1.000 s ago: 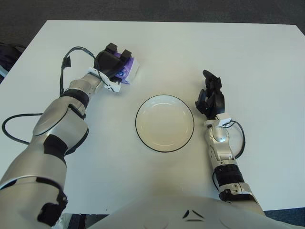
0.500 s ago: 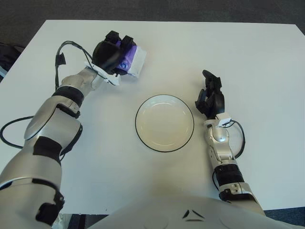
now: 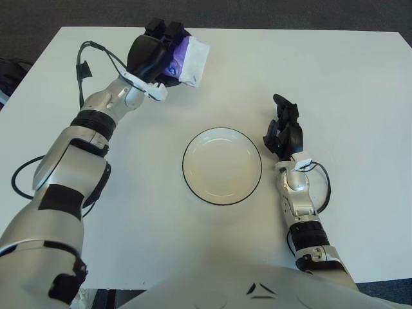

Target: Put the tissue paper into the plate.

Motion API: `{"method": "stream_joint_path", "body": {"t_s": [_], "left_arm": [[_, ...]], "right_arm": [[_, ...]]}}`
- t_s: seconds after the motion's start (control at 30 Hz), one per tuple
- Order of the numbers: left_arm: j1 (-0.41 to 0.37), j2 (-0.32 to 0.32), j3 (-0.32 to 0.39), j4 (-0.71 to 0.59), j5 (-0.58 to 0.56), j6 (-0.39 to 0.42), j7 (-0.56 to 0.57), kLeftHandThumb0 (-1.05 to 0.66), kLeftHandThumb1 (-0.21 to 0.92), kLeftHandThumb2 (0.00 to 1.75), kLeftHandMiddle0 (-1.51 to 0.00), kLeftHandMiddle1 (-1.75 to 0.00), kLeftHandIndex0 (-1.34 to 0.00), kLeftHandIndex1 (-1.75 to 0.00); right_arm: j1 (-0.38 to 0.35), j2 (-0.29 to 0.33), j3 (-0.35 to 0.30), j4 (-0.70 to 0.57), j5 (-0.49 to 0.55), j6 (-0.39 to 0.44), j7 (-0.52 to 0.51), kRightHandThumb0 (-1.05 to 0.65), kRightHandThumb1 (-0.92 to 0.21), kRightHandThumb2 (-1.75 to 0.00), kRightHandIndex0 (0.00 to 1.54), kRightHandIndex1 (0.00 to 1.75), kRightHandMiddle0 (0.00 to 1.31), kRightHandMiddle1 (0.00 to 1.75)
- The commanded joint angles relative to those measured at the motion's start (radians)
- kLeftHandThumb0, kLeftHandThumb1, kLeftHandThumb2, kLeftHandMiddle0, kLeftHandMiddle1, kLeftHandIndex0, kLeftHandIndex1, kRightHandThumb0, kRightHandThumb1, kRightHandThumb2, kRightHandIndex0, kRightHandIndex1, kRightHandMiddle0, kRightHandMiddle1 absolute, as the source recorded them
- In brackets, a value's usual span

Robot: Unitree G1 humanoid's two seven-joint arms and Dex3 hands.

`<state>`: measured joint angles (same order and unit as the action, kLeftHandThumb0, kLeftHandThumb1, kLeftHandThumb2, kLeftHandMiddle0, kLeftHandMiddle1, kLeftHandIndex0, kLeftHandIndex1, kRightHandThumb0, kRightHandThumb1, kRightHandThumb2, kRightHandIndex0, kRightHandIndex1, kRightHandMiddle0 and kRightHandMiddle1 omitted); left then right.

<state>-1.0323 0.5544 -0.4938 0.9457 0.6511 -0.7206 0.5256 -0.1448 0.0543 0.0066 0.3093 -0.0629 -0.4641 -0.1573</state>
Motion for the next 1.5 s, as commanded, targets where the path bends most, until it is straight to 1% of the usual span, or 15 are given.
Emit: {"method": "stream_joint_path", "body": {"t_s": [0.0, 0.2, 0.4, 0.5, 0.63, 0.8, 0.97, 1.13, 1.27, 1.47], "left_arm": [[0.022, 0.013, 0.037, -0.154, -0.053, -0.054, -0.140, 0.00, 0.09, 1.56, -0.81, -1.66, -0.55, -1.75], [0.049, 0.014, 0.049, -0.241, -0.065, -0.064, -0.231, 0.00, 0.07, 1.58, -0.83, -1.65, -0.57, -1.75], [0.064, 0.009, 0.054, -0.284, -0.084, -0.094, -0.310, 0.00, 0.05, 1.59, -0.84, -1.66, -0.58, -1.75], [0.083, 0.006, 0.053, -0.322, -0.104, -0.122, -0.355, 0.00, 0.05, 1.60, -0.84, -1.66, -0.59, -1.75], [0.133, 0.009, 0.059, -0.408, -0.147, -0.140, -0.421, 0.00, 0.05, 1.60, -0.84, -1.66, -0.59, -1.75], [0.176, 0.023, 0.071, -0.495, -0.211, -0.132, -0.524, 0.00, 0.05, 1.60, -0.83, -1.67, -0.58, -1.75], [0.208, 0.027, 0.090, -0.562, -0.222, -0.123, -0.578, 0.00, 0.05, 1.61, -0.83, -1.68, -0.58, -1.75], [0.225, 0.023, 0.099, -0.593, -0.229, -0.152, -0.622, 0.00, 0.05, 1.61, -0.83, -1.69, -0.58, -1.75], [0.242, 0.041, 0.097, -0.649, -0.237, -0.160, -0.679, 0.00, 0.05, 1.61, -0.83, -1.69, -0.58, -1.75], [0.295, 0.059, 0.117, -0.738, -0.233, -0.156, -0.712, 0.00, 0.06, 1.60, -0.82, -1.69, -0.57, -1.75]], "right_arm": [[0.164, -0.012, 0.004, 0.226, -0.027, 0.061, 0.000, -0.64, -0.92, -0.86, 0.31, 0.10, 0.00, 0.75], [0.165, -0.008, 0.004, 0.224, -0.027, 0.067, -0.006, -0.64, -0.92, -0.86, 0.31, 0.11, 0.00, 0.76], [0.165, -0.005, 0.006, 0.222, -0.030, 0.073, -0.014, -0.65, -0.92, -0.87, 0.31, 0.11, 0.00, 0.76], [0.164, -0.004, 0.005, 0.223, -0.031, 0.079, -0.016, -0.65, -0.92, -0.87, 0.31, 0.11, 0.00, 0.76], [0.165, -0.004, 0.004, 0.223, -0.030, 0.082, -0.019, -0.65, -0.92, -0.88, 0.30, 0.11, 0.00, 0.76], [0.166, -0.004, 0.004, 0.221, -0.027, 0.081, -0.019, -0.65, -0.92, -0.88, 0.31, 0.11, 0.00, 0.76], [0.166, -0.004, 0.002, 0.222, -0.024, 0.079, -0.017, -0.65, -0.92, -0.88, 0.31, 0.11, 0.00, 0.76], [0.164, -0.004, 0.001, 0.226, -0.022, 0.077, -0.015, -0.65, -0.92, -0.88, 0.31, 0.11, 0.00, 0.76], [0.161, -0.004, -0.001, 0.233, -0.020, 0.073, -0.015, -0.64, -0.92, -0.88, 0.31, 0.11, 0.00, 0.76], [0.157, -0.004, -0.002, 0.241, -0.021, 0.070, -0.018, -0.64, -0.92, -0.87, 0.31, 0.12, 0.00, 0.76]]}}
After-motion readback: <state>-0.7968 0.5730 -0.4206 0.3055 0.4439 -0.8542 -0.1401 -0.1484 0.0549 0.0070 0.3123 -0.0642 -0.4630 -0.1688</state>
